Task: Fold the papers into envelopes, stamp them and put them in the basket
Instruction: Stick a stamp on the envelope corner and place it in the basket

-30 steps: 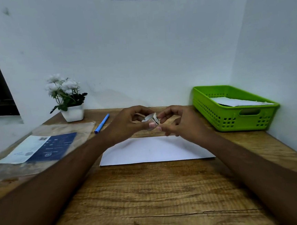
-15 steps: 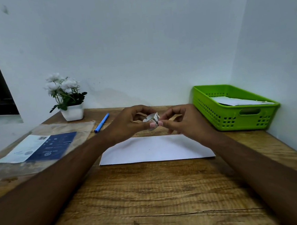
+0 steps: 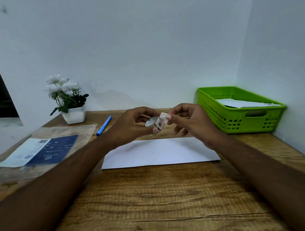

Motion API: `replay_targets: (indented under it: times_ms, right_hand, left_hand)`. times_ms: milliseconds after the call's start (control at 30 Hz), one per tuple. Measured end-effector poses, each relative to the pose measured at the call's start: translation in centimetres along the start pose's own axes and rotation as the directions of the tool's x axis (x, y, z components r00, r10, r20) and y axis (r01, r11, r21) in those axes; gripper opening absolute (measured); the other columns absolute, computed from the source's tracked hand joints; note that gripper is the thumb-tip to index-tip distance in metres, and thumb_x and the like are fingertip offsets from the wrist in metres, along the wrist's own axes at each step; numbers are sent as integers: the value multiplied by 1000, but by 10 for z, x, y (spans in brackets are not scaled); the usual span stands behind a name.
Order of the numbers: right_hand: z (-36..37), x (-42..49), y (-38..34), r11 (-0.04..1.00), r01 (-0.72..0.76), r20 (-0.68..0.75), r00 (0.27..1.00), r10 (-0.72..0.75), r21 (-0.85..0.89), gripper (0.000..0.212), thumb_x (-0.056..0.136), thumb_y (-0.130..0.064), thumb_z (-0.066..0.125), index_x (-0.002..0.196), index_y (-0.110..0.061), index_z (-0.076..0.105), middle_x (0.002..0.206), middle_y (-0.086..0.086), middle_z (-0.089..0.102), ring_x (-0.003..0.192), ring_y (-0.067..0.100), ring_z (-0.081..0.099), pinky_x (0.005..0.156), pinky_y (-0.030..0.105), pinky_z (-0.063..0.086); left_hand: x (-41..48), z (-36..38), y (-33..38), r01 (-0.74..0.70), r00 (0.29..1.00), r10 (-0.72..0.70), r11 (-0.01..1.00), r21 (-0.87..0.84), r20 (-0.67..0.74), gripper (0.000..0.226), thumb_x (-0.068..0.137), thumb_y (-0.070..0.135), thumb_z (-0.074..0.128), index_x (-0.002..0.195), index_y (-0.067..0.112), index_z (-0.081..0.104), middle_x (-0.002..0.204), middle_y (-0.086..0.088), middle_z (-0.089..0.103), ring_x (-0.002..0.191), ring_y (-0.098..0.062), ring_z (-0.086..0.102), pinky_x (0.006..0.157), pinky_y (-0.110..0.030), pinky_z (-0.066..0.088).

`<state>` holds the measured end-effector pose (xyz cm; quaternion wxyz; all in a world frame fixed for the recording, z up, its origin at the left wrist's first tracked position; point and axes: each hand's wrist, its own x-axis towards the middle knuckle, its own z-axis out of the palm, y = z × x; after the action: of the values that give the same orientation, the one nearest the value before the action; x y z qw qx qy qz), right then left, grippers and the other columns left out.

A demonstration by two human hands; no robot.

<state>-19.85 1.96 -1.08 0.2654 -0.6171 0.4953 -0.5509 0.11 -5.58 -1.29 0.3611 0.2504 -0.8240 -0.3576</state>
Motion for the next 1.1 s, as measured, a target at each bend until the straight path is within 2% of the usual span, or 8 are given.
replay_targets:
  times_ms: [133, 333, 400, 500, 600, 967, 1067, 1100]
  right_hand:
    - [-2, 2, 0, 998, -32, -28, 999, 34, 59, 11, 88, -20, 70, 86, -12, 63, 73, 6, 73, 48, 18, 63, 46, 23, 41]
    - [-4, 0, -2, 997, -51, -40, 998, 54, 65, 15, 86, -19, 72, 91, -8, 64, 79, 8, 75, 51, 18, 67, 42, 19, 41]
    - [-4, 0, -2, 997, -57, -39, 998, 59, 48, 16, 86, -19, 72, 92, -7, 65, 83, 7, 76, 55, 19, 69, 43, 20, 40]
    - [-4, -1, -1, 997, -68, -41, 997, 69, 28, 15, 84, -16, 74, 92, -6, 66, 87, 7, 76, 60, 18, 71, 45, 20, 41]
    - [-3, -1, -1, 996, -85, -43, 995, 86, 15, 14, 82, -13, 75, 92, -7, 67, 87, 6, 77, 62, 17, 72, 46, 19, 41]
    - [-3, -2, 2, 993, -122, -21, 992, 122, -4, 12, 78, -20, 80, 86, -15, 72, 84, 1, 77, 66, 18, 73, 52, 22, 46]
    - [-2, -2, 0, 994, -110, -38, 993, 109, -2, 13, 78, -21, 80, 85, -14, 72, 81, 1, 77, 62, 17, 72, 51, 22, 45]
    - [-2, -1, 0, 995, -103, -41, 994, 103, -7, 12, 77, -19, 81, 84, -14, 72, 80, 1, 77, 60, 16, 71, 51, 22, 44]
  left_hand:
    - [1, -4, -5, -3, 1000, 3, 999, 35, -15, 43, 73, 11, 81, 112, 21, 65, 108, 6, 69, 102, -12, 65, 84, -29, 56]
    - [6, -20, -23, 28, 993, 9, 952, 305, -121, 49, 72, 20, 82, 117, 21, 64, 102, 14, 67, 84, 6, 62, 73, -12, 48]
    - [6, -28, -33, 55, 990, 7, 905, 422, -144, 51, 74, 16, 80, 122, 14, 61, 105, 9, 64, 89, 3, 61, 72, -4, 40]
    - [4, -42, -48, 102, 989, -15, 800, 591, -150, 51, 80, 13, 73, 128, 13, 56, 123, -2, 61, 112, -19, 57, 91, -25, 45]
    - [1, -54, -59, 173, 978, -60, 768, 617, -200, 46, 86, 10, 65, 130, 14, 54, 129, -6, 59, 117, -23, 54, 99, -40, 44]
    - [1, -56, -65, 228, 973, -132, 690, 687, -189, 47, 87, 14, 63, 133, 16, 52, 122, -4, 64, 113, -19, 57, 101, -32, 39]
    - [4, -48, -54, 167, 982, -53, 689, 705, -181, 42, 87, 18, 64, 128, 21, 54, 119, 2, 64, 111, -19, 58, 108, -45, 31]
    - [5, -43, -47, 123, 984, 9, 680, 722, -176, 40, 87, 20, 65, 127, 20, 56, 124, 3, 62, 110, -18, 57, 105, -41, 32]
